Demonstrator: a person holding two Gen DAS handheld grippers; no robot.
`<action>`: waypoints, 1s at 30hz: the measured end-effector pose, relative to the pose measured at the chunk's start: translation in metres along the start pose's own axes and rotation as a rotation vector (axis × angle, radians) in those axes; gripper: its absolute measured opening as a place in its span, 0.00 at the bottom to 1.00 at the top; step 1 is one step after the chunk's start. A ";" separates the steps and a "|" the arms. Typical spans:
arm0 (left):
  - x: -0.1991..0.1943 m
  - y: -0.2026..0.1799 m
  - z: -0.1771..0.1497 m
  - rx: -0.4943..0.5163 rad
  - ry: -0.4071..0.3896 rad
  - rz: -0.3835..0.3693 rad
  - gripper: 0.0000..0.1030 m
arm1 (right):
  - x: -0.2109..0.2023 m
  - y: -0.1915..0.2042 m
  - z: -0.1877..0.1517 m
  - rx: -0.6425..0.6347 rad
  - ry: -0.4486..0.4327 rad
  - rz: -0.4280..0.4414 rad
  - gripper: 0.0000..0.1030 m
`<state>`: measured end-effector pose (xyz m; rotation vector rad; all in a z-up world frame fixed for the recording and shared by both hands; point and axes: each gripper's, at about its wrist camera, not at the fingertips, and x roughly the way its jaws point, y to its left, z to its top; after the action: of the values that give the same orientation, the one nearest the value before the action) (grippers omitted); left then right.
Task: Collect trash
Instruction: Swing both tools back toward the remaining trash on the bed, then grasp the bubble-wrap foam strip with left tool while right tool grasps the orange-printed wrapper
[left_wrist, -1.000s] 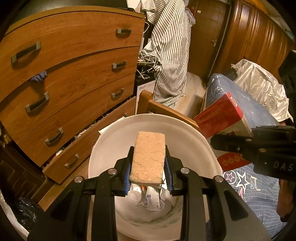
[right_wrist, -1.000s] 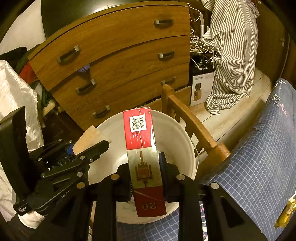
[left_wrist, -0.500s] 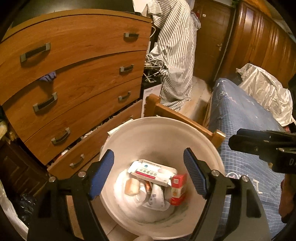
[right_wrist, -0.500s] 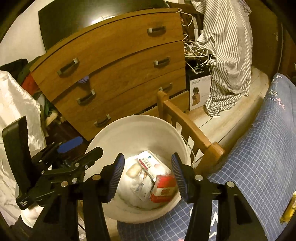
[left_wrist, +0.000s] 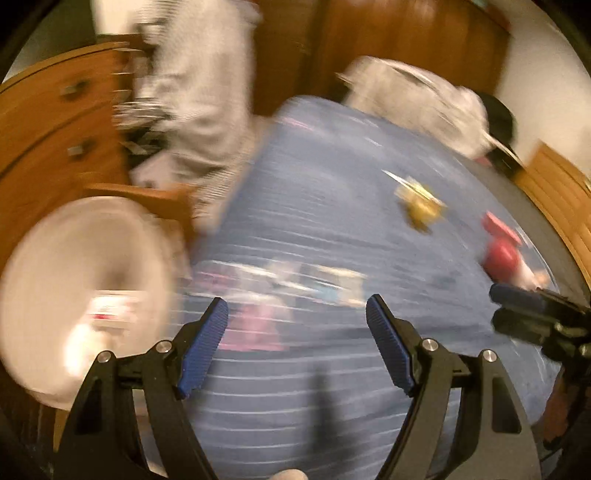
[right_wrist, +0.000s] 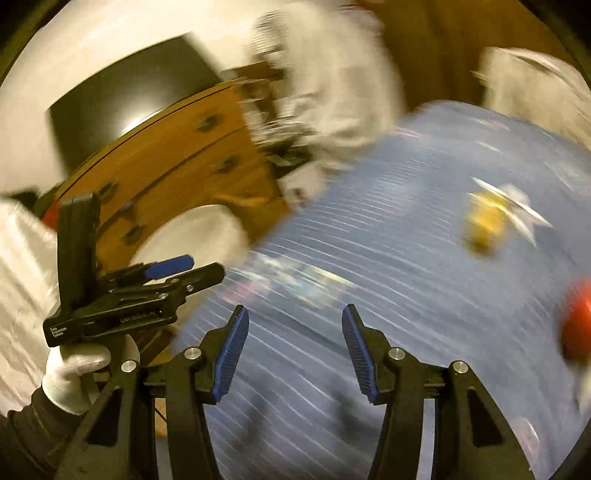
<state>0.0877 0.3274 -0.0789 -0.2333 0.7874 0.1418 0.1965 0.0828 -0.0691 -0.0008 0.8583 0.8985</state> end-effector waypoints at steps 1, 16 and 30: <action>0.011 -0.026 -0.003 0.033 0.016 -0.037 0.72 | -0.022 -0.027 -0.014 0.034 -0.019 -0.040 0.53; 0.119 -0.296 -0.022 0.236 0.166 -0.393 0.59 | -0.189 -0.227 -0.147 0.355 -0.192 -0.252 0.53; 0.123 -0.326 -0.025 0.276 0.181 -0.375 0.21 | -0.194 -0.246 -0.149 0.374 -0.229 -0.223 0.53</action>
<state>0.2257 0.0110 -0.1330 -0.1289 0.9190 -0.3447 0.2055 -0.2594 -0.1258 0.3197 0.7830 0.5088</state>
